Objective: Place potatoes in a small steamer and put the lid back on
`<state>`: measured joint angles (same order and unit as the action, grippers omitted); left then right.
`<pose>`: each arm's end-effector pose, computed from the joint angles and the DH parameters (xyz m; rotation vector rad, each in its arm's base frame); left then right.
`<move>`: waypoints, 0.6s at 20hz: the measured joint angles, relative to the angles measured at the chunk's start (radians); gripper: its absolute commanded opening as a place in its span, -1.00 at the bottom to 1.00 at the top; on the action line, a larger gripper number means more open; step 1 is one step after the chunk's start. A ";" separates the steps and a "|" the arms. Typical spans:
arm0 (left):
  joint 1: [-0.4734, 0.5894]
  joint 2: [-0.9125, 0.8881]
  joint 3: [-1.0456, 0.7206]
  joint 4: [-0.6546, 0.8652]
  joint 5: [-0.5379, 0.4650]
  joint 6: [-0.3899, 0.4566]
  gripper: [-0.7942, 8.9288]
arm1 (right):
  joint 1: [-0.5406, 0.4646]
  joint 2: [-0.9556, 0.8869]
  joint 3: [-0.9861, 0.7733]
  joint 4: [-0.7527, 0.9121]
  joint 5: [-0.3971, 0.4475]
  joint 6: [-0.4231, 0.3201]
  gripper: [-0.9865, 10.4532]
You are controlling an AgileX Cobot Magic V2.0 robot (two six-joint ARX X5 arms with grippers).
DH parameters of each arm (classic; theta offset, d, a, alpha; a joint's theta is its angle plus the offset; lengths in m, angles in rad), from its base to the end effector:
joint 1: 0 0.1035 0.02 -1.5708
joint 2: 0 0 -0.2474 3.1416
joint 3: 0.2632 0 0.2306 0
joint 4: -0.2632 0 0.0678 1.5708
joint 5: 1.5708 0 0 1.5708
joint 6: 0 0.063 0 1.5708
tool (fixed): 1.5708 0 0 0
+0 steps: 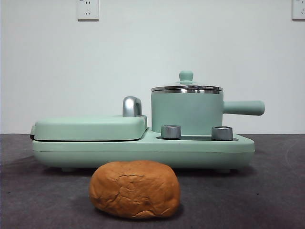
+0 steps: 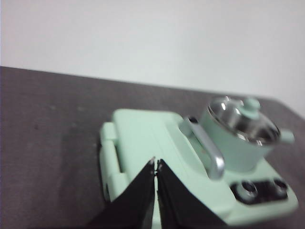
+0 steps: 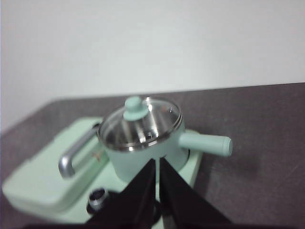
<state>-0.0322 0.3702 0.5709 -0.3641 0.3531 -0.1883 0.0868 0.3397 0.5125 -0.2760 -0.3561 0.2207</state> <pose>0.1200 -0.0257 0.2755 -0.2118 0.1981 -0.3682 0.1196 0.0325 0.2703 0.2309 0.1515 0.4294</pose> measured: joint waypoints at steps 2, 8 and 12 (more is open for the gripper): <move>0.000 0.054 0.037 -0.023 0.039 0.051 -0.82 | 0.000 0.062 0.043 -0.023 -0.028 -0.064 -0.81; -0.015 0.204 0.135 -0.096 0.086 0.235 -0.82 | 0.003 0.207 0.113 -0.060 -0.103 -0.222 -0.81; -0.048 0.270 0.169 -0.105 0.089 0.396 -0.82 | 0.026 0.274 0.136 -0.084 -0.112 -0.335 -0.81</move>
<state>-0.0803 0.6399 0.7399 -0.4690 0.4419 0.2073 0.1127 0.6132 0.6483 -0.3595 -0.4683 -0.1146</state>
